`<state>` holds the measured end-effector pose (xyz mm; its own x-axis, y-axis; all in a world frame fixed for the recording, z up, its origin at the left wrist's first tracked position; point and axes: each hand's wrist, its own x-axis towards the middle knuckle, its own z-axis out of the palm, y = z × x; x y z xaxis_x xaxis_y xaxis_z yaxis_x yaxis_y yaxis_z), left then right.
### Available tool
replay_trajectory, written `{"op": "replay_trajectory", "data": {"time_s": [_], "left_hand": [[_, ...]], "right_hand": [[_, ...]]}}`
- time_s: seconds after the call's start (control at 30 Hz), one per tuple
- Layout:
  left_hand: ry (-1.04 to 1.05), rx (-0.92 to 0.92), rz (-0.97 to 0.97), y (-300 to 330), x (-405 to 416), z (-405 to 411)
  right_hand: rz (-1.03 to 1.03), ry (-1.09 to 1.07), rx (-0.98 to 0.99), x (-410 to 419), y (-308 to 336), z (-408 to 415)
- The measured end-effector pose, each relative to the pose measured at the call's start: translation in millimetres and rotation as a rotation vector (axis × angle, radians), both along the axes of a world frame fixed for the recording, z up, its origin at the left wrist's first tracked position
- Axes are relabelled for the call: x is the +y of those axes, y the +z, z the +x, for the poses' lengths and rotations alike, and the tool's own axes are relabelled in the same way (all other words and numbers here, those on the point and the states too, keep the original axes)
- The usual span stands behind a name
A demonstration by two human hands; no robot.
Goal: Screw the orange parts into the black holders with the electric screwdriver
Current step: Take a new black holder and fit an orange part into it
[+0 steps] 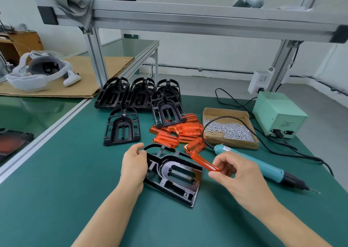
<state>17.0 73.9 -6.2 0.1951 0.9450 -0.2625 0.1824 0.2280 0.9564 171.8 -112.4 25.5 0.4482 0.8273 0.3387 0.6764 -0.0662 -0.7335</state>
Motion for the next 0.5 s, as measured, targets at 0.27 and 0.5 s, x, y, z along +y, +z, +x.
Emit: {"op": "replay_trajectory", "data": {"time_s": [0.27,0.5], "left_hand": [[-0.202,0.531,0.525,10,-21,-6],[-0.542,-0.073,0.367,29,-44,-4]], "right_hand": [[0.151,-0.017,-0.534,0,-6,-8],[0.246,-0.036,-0.713,10,-10,-14]]}}
